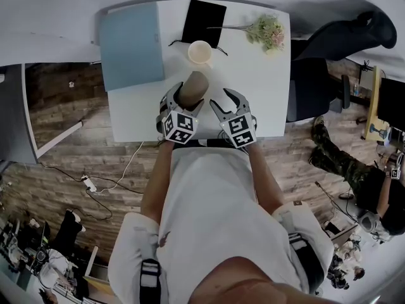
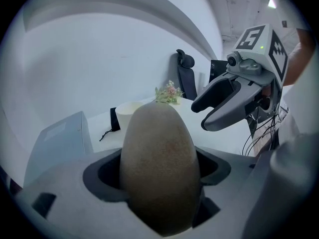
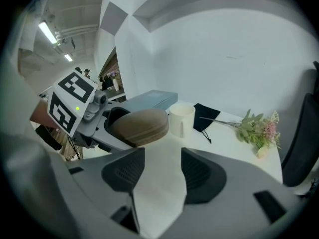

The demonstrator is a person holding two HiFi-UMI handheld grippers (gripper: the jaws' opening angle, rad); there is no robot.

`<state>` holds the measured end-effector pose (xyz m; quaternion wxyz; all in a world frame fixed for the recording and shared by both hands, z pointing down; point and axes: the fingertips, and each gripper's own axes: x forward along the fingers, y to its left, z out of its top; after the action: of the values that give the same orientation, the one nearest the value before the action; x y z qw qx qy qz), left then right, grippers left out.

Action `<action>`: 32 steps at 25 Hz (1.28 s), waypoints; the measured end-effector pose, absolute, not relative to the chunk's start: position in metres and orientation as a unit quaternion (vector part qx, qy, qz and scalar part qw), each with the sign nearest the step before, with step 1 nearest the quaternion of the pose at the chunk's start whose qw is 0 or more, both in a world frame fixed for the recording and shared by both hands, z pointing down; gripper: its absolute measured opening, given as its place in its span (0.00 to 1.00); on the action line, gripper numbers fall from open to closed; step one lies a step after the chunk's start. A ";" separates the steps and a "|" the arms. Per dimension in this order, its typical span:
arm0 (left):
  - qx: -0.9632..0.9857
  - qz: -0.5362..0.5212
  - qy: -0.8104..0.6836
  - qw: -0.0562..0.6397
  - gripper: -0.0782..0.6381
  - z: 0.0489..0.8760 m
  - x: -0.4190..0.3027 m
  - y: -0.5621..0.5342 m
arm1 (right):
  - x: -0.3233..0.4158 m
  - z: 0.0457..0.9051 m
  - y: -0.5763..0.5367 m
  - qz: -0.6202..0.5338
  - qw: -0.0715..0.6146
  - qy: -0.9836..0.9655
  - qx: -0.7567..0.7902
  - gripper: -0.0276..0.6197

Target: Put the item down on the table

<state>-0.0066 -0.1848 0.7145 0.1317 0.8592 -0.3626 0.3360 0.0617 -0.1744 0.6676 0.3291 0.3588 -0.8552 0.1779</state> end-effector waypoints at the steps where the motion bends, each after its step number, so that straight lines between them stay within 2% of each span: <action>1: 0.858 0.339 -0.362 0.135 0.67 0.717 -0.006 -0.185 | 0.062 0.670 -0.174 0.179 0.331 -0.855 0.357 0.40; 32: 0.840 0.396 -0.329 0.169 0.67 0.773 0.007 -0.178 | 0.067 0.708 -0.171 0.207 0.357 -0.845 0.340 0.40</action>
<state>0.0066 -0.1781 0.7734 0.1693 0.8403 -0.3290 0.3963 0.0675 -0.1714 0.7085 0.3570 0.3400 -0.8451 0.2066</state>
